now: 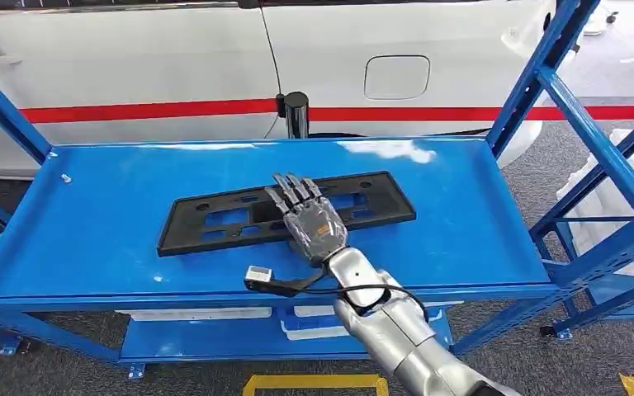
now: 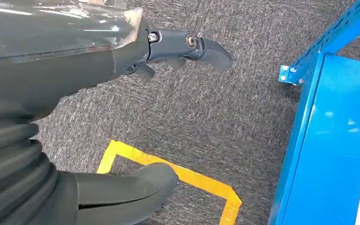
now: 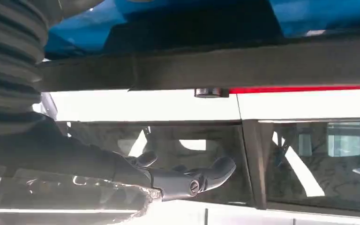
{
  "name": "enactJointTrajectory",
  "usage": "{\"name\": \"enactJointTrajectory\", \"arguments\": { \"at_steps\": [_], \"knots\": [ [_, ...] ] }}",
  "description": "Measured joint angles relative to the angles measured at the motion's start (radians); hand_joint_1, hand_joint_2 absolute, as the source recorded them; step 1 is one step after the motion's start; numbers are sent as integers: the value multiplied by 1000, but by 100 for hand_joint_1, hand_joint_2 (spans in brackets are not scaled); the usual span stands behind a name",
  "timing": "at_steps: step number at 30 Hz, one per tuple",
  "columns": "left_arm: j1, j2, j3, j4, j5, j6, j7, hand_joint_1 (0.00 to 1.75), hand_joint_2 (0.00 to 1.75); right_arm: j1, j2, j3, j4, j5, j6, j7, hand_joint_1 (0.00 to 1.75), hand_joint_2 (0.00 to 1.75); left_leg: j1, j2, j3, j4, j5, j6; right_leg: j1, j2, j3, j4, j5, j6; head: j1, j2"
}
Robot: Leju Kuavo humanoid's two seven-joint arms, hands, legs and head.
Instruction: Take the parts from the cabinet and place them on the table.
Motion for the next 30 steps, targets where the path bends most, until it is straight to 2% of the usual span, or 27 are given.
{"name": "enactJointTrajectory", "arguments": {
  "at_steps": [30],
  "knots": [
    [-13, 1, -16, 0, -13, 0, 3, 0, 175, 31, -18, -23, -33, -3, -3, -9, 0, 175, 0, 0, 0, 0, 0, 0, 0, 0, 0, 0, 0, 0, 0, 0]
  ]
}}
